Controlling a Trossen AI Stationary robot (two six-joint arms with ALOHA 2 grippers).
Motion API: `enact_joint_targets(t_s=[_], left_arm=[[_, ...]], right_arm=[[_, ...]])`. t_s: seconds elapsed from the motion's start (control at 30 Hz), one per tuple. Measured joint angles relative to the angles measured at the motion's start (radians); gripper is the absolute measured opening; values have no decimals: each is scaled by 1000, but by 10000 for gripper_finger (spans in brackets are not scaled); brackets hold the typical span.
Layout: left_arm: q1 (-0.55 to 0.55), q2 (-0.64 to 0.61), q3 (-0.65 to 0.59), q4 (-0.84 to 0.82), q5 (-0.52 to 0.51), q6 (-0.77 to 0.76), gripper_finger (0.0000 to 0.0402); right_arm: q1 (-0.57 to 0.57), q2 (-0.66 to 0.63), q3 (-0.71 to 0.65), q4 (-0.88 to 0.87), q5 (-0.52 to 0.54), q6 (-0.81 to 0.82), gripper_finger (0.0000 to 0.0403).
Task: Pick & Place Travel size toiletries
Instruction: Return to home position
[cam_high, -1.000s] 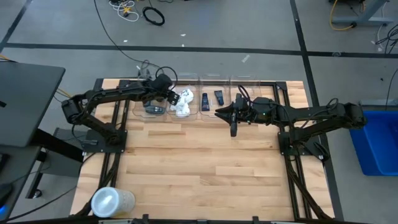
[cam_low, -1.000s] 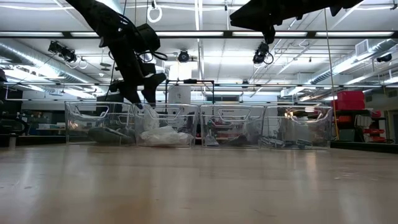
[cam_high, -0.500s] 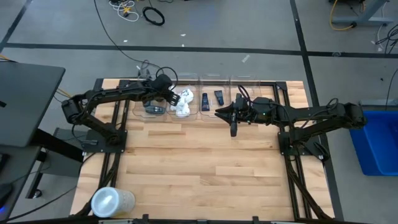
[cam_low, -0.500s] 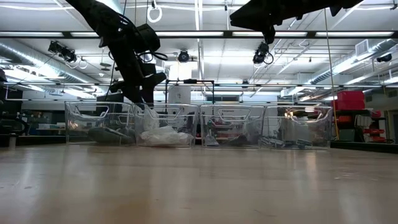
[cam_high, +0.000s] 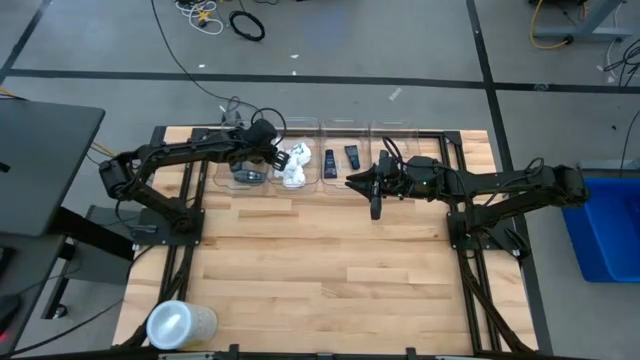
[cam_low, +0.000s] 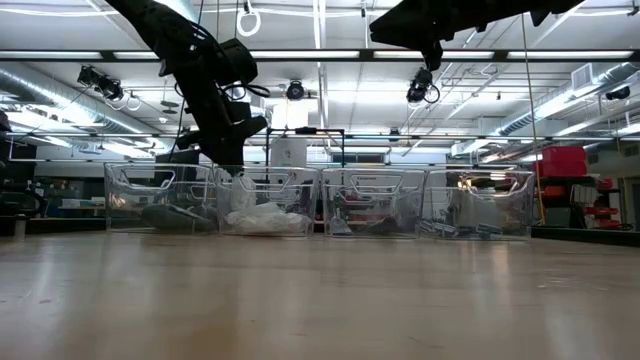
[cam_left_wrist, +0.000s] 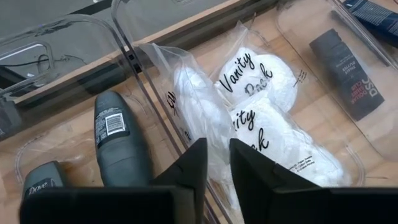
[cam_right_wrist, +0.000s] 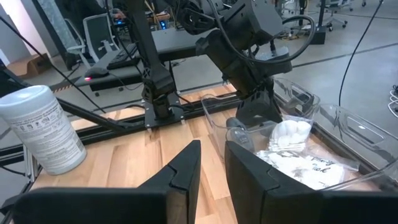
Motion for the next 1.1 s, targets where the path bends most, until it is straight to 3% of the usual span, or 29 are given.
enact_joint_targets(t_s=[0.37, 1.1], left_arm=[[0, 0, 0, 8, 10, 37, 8], [-15, -2, -1, 247, 194, 59, 16]], right_arm=[[1, 0, 0, 0, -7, 0, 80], [1, 0, 0, -1, -7, 0, 80]])
